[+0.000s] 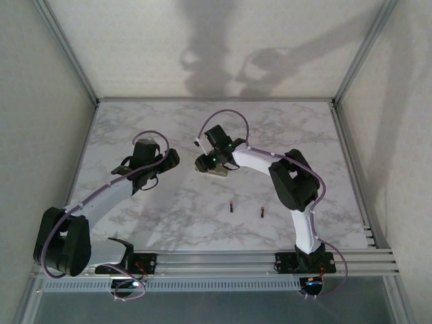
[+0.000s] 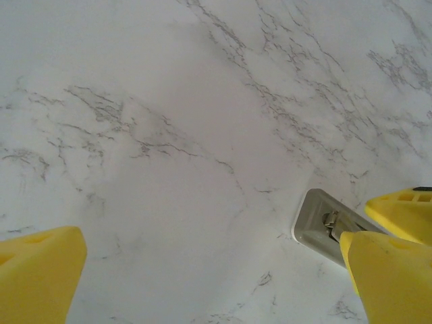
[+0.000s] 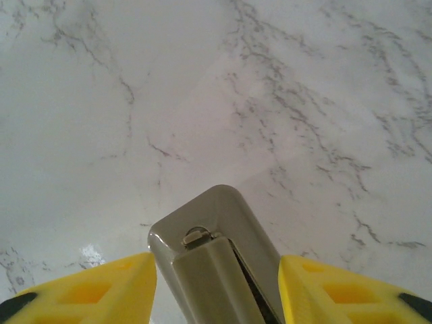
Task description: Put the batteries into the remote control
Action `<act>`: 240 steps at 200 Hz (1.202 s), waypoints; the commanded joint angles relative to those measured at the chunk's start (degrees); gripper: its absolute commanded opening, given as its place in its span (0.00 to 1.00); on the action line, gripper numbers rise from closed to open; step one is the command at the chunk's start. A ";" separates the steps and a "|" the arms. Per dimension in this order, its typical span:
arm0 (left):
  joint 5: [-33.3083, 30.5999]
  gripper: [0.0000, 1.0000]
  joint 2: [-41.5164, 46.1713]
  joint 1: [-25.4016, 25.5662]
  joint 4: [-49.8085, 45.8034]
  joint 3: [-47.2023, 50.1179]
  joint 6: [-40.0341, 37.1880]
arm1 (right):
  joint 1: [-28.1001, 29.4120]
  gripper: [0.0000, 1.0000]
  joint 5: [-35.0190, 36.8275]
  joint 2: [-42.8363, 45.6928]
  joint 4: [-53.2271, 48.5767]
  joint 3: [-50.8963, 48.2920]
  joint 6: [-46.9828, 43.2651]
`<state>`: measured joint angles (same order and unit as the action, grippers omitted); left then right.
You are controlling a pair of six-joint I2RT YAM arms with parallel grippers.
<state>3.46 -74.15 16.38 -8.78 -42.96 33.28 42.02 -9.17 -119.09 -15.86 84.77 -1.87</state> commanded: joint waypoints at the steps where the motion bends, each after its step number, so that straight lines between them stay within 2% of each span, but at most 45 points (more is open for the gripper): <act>1: 0.58 0.99 1.29 -0.60 0.50 0.50 0.39 | 0.52 0.52 0.60 -2.05 -2.85 2.72 -2.24; 46: 0.93 1.00 1.26 -0.58 0.66 0.60 0.12 | 0.52 0.50 2.31 -3.56 -3.79 3.45 -3.22; 55: 0.93 1.00 1.29 -0.60 0.59 0.52 0.12 | 2.01 0.49 2.48 -3.72 -3.98 3.57 -3.32; 114: 0.89 1.00 1.31 -0.60 0.55 0.46 0.03 | 2.76 0.32 3.80 -1.75 -2.60 2.21 -2.81; 150: 0.89 0.99 1.38 -0.65 0.60 0.46 -0.05 | 2.72 0.30 4.56 0.78 -1.74 0.82 -1.76; 173: 0.84 1.00 1.38 -0.61 0.57 0.59 -0.14 | 2.72 0.27 7.09 2.71 -0.42 -0.54 -1.00; 208: 0.88 0.99 1.55 -0.57 0.63 0.86 -0.19 | 1.98 0.17 12.93 4.26 1.10 -2.13 -0.29; 240: 0.96 1.00 1.73 -0.62 0.87 1.01 -0.23 | 1.57 0.08 13.57 4.60 1.34 -2.90 0.35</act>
<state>3.88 -73.78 16.27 -8.64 -42.72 33.26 44.01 1.56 -116.46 -15.59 83.31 -2.28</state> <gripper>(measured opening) 0.994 0.110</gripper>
